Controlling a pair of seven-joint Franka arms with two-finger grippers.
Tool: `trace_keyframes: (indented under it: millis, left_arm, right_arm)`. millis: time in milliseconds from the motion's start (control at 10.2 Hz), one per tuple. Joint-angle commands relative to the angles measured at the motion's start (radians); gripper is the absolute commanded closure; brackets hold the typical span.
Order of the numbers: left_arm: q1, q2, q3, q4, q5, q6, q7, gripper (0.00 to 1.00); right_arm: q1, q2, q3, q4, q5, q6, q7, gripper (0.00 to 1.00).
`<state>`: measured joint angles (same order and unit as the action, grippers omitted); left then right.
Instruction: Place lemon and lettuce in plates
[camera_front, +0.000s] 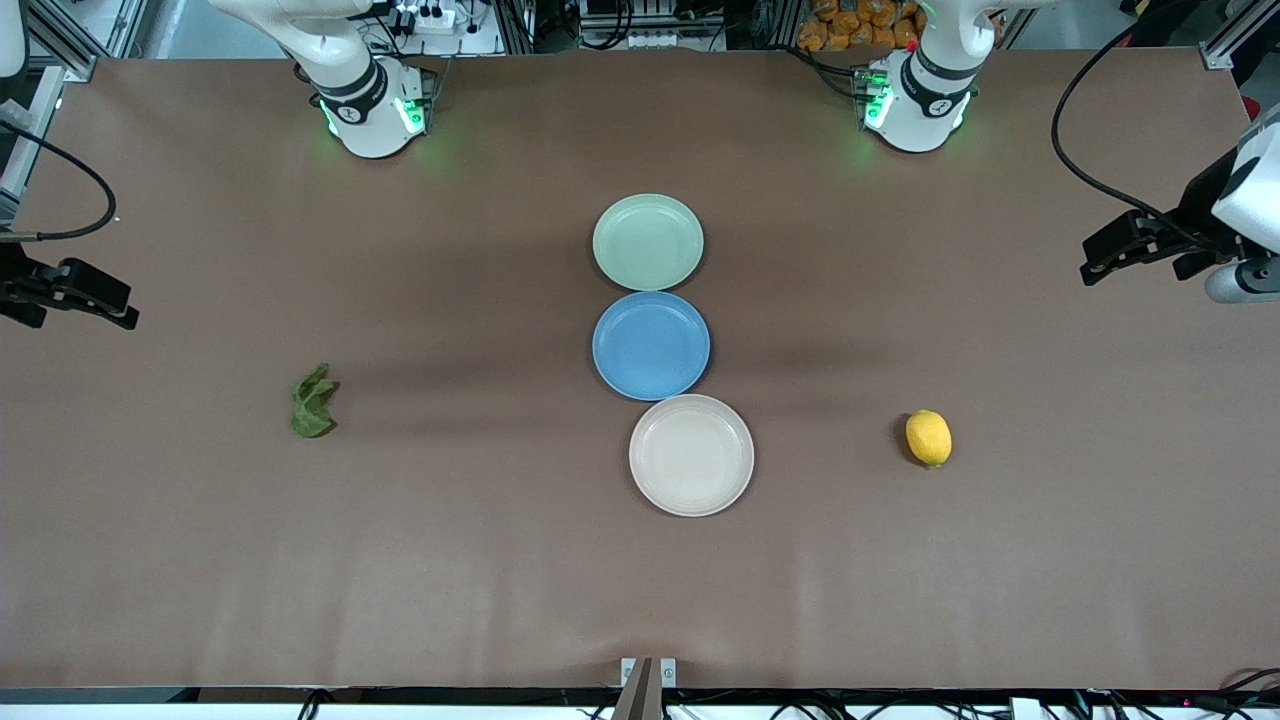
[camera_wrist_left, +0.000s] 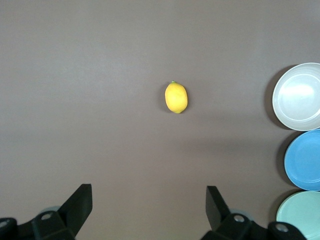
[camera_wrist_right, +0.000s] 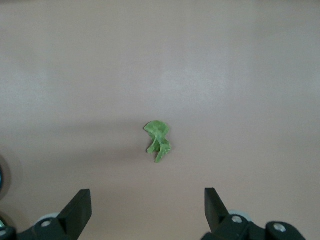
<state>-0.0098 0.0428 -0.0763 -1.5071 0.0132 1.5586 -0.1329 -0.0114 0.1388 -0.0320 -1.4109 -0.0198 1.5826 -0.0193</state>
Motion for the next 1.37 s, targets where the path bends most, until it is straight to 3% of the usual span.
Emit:
trace_keyframes:
  millis: [0,1272]
  left_arm:
    - [0.013,0.009,-0.002,0.027,0.001,-0.022,0.028,0.0]
    - [0.014,0.009,-0.002,0.025,-0.001,-0.022,0.013,0.0]
  right_arm:
    - [-0.019,-0.004,0.006,-0.002,0.001,-0.009,-0.017,0.0]
    - [-0.016,-0.008,0.007,-0.003,0.0,-0.021,-0.019,0.0]
